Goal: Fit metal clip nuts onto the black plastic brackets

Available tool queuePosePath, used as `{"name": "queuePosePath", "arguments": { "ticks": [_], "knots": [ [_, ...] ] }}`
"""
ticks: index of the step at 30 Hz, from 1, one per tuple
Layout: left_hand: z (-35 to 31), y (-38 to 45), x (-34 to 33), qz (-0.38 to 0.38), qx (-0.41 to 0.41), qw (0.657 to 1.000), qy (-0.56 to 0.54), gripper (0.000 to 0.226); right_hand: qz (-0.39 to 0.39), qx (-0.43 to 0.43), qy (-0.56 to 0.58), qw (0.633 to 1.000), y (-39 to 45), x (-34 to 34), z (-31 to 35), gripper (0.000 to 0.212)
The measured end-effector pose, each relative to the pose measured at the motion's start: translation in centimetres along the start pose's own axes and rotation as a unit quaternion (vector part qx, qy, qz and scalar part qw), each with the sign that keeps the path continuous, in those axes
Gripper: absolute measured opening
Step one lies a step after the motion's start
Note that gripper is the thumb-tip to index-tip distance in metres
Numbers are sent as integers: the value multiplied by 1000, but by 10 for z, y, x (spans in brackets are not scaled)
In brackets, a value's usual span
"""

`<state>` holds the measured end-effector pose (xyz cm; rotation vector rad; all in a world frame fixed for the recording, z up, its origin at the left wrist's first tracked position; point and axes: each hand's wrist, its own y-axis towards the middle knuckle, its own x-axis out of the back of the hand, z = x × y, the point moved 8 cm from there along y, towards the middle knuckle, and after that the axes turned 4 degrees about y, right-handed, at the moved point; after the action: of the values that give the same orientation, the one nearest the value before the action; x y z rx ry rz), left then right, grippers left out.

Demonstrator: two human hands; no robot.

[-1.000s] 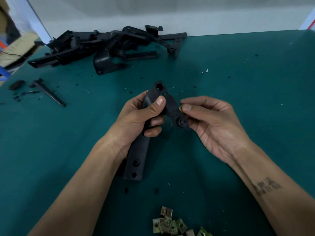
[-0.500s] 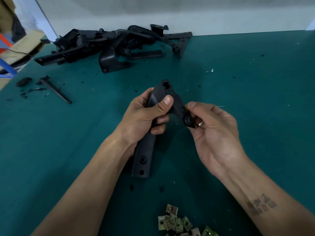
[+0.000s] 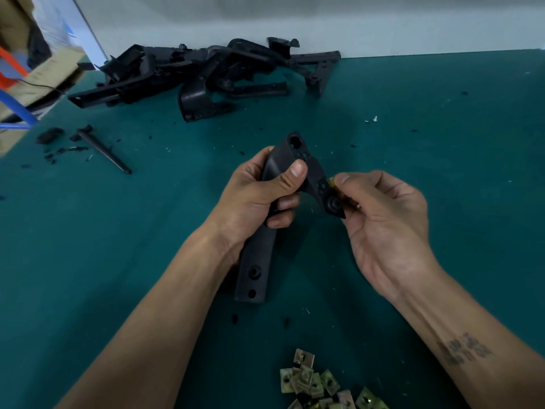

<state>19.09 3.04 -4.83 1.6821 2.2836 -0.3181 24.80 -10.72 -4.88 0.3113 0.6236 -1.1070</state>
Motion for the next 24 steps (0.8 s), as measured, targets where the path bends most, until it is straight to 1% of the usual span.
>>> {"name": "queuePosePath", "arguments": {
  "ticks": [4,7,13,24],
  "knots": [
    [0,-1,-1,-2,2,1000,-6,13,-1,16,-16,1000,1,-1,2,32],
    [-1,-1,-2,2,4,1000,-6,12,8,11,-31,999,2,-2,0,28],
    [-2,-3,-4,11,4,1000,0,19,14,4,0,1000,2,1,-1,25],
    [-1,-2,-4,3,9,1000,-2,13,35,-7,1,999,5,1,-1,26]
  ]
}}
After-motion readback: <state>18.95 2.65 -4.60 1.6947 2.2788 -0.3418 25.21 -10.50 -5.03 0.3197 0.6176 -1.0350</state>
